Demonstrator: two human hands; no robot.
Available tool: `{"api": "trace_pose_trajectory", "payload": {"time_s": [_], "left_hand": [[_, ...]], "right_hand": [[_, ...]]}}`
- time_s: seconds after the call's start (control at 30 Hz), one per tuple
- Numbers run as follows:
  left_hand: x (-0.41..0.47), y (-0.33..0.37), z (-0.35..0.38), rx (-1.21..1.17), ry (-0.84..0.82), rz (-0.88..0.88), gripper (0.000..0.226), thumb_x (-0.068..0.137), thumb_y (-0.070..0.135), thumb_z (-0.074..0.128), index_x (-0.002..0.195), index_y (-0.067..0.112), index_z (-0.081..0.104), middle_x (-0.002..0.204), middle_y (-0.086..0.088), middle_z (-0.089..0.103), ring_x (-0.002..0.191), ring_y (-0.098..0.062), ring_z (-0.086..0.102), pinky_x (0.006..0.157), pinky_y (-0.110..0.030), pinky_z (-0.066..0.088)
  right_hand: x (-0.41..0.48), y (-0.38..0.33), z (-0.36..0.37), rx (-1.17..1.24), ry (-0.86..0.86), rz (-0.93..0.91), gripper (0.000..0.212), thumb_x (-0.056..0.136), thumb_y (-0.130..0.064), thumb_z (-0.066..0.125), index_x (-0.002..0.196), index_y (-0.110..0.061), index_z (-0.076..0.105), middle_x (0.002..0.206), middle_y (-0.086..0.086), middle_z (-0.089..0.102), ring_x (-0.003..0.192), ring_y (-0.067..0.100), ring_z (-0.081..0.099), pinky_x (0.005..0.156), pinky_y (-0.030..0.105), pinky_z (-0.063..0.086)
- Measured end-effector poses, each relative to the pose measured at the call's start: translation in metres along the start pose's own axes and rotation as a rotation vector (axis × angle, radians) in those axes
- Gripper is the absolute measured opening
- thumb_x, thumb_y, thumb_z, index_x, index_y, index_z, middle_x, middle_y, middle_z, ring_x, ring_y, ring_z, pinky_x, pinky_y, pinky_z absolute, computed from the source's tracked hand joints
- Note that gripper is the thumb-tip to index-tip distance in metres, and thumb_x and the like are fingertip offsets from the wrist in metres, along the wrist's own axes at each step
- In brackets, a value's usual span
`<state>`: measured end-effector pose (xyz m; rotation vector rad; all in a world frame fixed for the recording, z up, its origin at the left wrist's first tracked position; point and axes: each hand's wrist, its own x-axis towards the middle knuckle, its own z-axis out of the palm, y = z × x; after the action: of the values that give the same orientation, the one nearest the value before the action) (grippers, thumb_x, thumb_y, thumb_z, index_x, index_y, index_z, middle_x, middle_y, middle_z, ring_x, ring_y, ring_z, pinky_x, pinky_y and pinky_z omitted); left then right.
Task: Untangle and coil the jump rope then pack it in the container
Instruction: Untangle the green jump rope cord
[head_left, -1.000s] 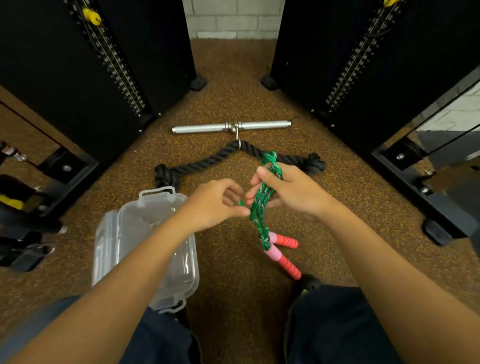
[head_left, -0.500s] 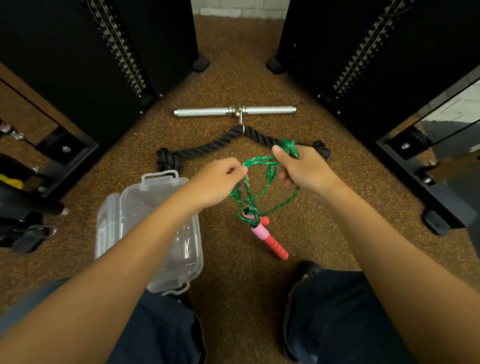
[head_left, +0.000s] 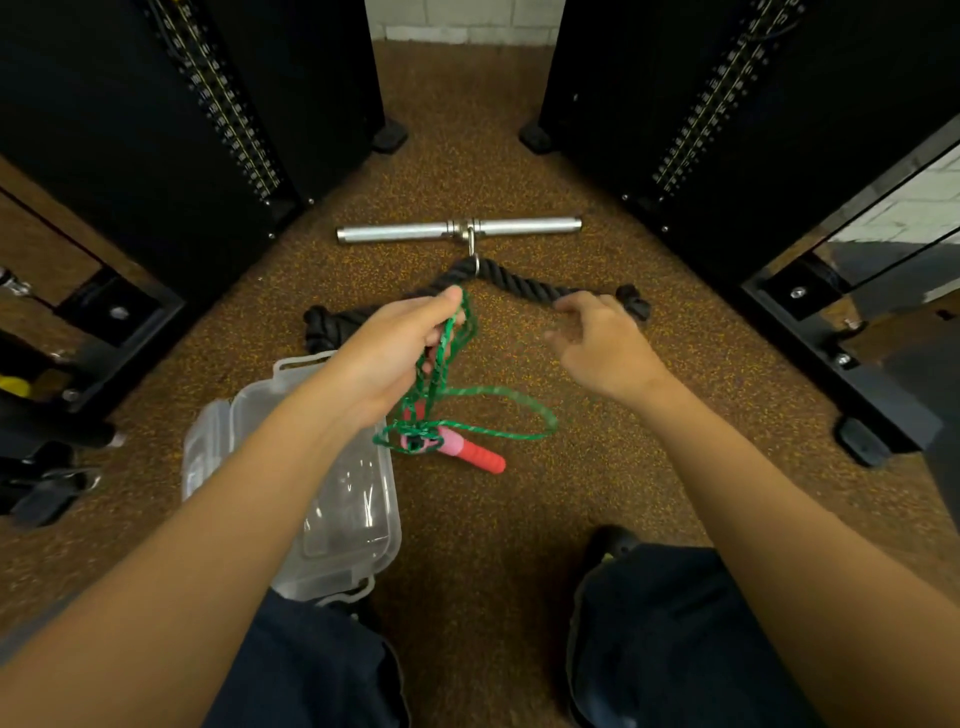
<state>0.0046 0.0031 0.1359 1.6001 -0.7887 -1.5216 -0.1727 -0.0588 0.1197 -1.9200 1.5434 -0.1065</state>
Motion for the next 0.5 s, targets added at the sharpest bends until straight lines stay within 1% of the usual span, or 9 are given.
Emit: {"api": "trace_pose_trajectory", "payload": {"time_s": [0.07,0.13,0.17,0.23,0.27,0.3,0.33,0.4,0.5], "left_hand": [[0.000,0.000,0.003,-0.016,-0.038,0.014,0.036,0.095,0.032,0.047,0.062,0.022,0.060,0.058,0.003,0.036,0.064,-0.016,0.036,0.066,-0.027,0.031],[0.000,0.002,0.007,-0.064,-0.069,0.032,0.027,0.095,0.026,0.048,0.075,0.018,0.064,0.055,0.006,0.035,0.056,-0.009,0.035,0.057,-0.021,0.031],[-0.001,0.002,0.009,-0.076,-0.080,0.040,0.023,0.094,0.024,0.048,0.082,0.014,0.065,0.052,0.009,0.035,0.053,-0.006,0.034,0.053,-0.019,0.029],[-0.001,0.004,0.011,-0.078,-0.101,0.039,0.023,0.094,0.021,0.048,0.084,0.014,0.067,0.052,0.009,0.035,0.052,-0.004,0.033,0.050,-0.017,0.028],[-0.001,0.005,0.009,-0.068,-0.106,0.036,0.024,0.095,0.021,0.047,0.082,0.016,0.067,0.053,0.008,0.035,0.052,-0.005,0.033,0.049,-0.016,0.027],[-0.001,0.007,0.007,-0.024,-0.093,0.044,0.025,0.095,0.021,0.047,0.081,0.018,0.067,0.055,0.007,0.035,0.053,-0.005,0.032,0.048,-0.016,0.027],[-0.002,0.009,0.003,0.063,-0.059,0.061,0.024,0.095,0.022,0.046,0.084,0.019,0.067,0.057,0.007,0.036,0.053,-0.006,0.032,0.049,-0.017,0.027],[-0.001,0.015,-0.008,0.261,0.048,0.109,0.023,0.096,0.025,0.045,0.093,0.021,0.067,0.059,0.007,0.038,0.053,-0.007,0.033,0.052,-0.020,0.029],[0.005,0.018,-0.031,0.336,0.248,0.141,0.026,0.096,0.030,0.042,0.087,0.026,0.067,0.061,0.006,0.037,0.052,-0.009,0.032,0.052,-0.023,0.028]], "right_hand": [[-0.008,-0.013,0.001,0.127,-0.214,-0.158,0.046,0.087,-0.034,0.059,0.129,-0.019,0.048,0.133,0.000,0.050,0.121,0.017,0.048,0.105,0.035,0.039],[-0.014,-0.024,0.005,0.258,-0.400,-0.249,0.041,0.086,-0.033,0.061,0.123,-0.019,0.054,0.125,-0.002,0.058,0.111,0.010,0.054,0.099,0.028,0.042],[-0.017,-0.026,0.009,0.291,-0.405,-0.279,0.031,0.087,-0.032,0.060,0.114,-0.017,0.059,0.114,-0.002,0.063,0.102,0.010,0.058,0.092,0.026,0.044],[-0.017,-0.026,0.014,0.270,-0.314,-0.305,0.025,0.090,-0.032,0.055,0.095,-0.009,0.064,0.082,-0.003,0.063,0.074,0.011,0.056,0.070,0.024,0.045],[-0.015,-0.024,0.015,0.235,-0.270,-0.293,0.027,0.092,-0.031,0.052,0.090,-0.007,0.063,0.072,-0.006,0.059,0.065,0.010,0.054,0.063,0.023,0.044],[-0.013,-0.021,0.014,0.198,-0.243,-0.261,0.026,0.094,-0.030,0.049,0.087,-0.009,0.062,0.070,-0.009,0.058,0.064,0.011,0.057,0.063,0.022,0.048],[-0.011,-0.017,0.011,0.175,-0.224,-0.215,0.025,0.095,-0.030,0.046,0.085,-0.013,0.061,0.074,-0.008,0.061,0.070,0.015,0.063,0.069,0.026,0.054],[-0.005,-0.006,0.006,0.176,-0.169,-0.095,0.023,0.097,-0.028,0.042,0.086,-0.016,0.058,0.085,0.000,0.065,0.081,0.021,0.068,0.078,0.038,0.058],[0.004,0.008,-0.006,0.164,-0.005,0.060,0.026,0.098,-0.026,0.038,0.100,-0.007,0.056,0.094,0.013,0.066,0.078,0.024,0.068,0.074,0.041,0.058]]}}
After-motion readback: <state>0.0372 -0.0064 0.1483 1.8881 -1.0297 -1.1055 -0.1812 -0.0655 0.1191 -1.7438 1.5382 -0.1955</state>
